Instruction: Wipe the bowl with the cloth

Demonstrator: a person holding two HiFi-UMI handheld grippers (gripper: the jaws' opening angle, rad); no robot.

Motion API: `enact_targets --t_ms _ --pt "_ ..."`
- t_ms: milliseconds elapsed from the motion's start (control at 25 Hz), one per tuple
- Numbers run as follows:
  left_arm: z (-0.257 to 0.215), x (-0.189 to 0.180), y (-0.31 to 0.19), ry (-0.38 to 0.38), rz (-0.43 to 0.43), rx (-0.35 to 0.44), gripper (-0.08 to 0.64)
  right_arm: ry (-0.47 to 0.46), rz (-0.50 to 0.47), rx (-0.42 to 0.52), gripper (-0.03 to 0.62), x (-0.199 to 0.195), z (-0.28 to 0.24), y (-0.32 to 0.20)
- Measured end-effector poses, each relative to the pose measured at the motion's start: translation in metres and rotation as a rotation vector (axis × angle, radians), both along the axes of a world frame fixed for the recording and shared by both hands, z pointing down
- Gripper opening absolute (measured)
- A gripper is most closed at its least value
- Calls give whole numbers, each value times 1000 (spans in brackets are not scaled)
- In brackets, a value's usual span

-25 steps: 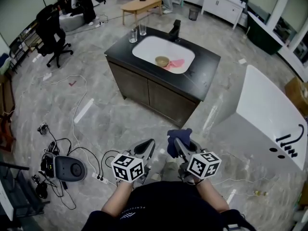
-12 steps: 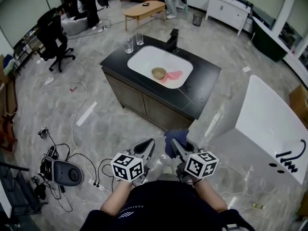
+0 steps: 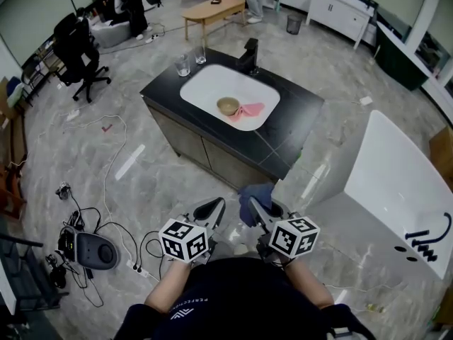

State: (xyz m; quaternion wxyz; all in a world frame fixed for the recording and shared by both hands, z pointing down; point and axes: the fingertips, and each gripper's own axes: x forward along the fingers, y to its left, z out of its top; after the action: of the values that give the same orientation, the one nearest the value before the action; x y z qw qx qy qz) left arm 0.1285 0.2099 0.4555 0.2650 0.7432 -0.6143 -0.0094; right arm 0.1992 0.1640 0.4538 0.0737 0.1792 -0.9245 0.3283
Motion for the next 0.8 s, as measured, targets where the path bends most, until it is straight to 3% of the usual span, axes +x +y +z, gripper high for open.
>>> enact_targets --t_ms 520,800 --pt "5 -2 -21 20 58 -19 8 10 34 -43 95 -3 10 -18" --pt "1 -28 -52 26 105 -1 8 25 62 -34 95 -33 8 -42"
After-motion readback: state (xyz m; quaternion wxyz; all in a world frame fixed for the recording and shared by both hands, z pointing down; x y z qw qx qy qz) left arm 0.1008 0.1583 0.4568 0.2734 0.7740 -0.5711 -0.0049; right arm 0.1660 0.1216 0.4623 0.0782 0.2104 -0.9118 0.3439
